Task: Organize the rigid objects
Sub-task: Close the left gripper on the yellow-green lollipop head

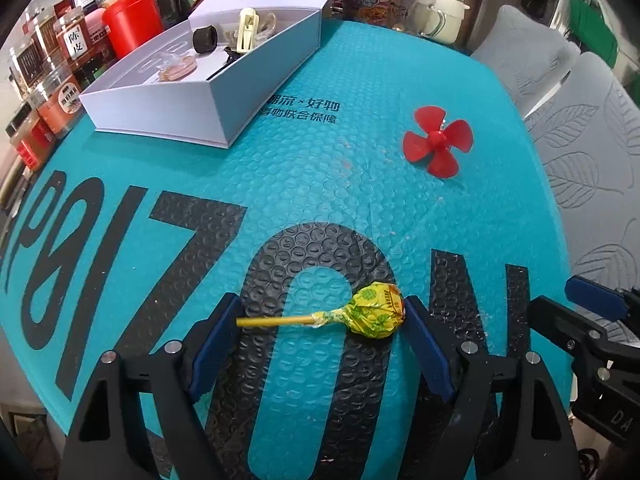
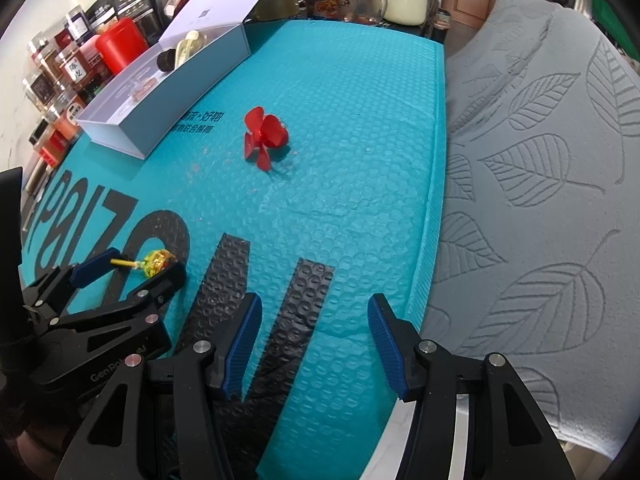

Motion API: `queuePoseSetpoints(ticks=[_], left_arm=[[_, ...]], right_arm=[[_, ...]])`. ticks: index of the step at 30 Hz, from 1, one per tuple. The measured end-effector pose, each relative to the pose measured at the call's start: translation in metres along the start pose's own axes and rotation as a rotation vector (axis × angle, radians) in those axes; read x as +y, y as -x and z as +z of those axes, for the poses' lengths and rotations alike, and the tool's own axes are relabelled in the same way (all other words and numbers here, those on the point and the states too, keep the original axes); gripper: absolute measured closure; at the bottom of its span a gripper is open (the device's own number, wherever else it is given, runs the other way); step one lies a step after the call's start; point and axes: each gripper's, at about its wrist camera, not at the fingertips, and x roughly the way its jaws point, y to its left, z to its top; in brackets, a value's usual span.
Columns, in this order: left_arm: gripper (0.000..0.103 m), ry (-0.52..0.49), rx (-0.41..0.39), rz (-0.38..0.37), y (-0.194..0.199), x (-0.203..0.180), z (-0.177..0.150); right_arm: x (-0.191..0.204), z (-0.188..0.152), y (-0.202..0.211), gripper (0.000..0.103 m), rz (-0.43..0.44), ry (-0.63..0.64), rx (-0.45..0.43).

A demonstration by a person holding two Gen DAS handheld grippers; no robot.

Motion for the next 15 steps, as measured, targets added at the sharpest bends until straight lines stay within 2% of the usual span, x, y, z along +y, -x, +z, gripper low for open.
queuePoseSetpoints(ticks=[2, 10, 15], left_arm=[[0.022, -0.017, -0.006, 0.009, 0.000, -0.002, -0.001], [0.023, -0.042, -0.034, -0.040, 0.006, 0.005, -0.006], [0.023, -0.030, -0.047, -0.049, 0.014, 0.015, 0.000]], right_arm=[[0.002, 0.001, 0.000, 0.048, -0.005, 0.005, -0.004], [0.006, 0.006, -0.003, 0.048, -0.003, -0.004, -0.011], [0.012, 0.013, -0.004, 0.048, 0.008, 0.002, -0.021]])
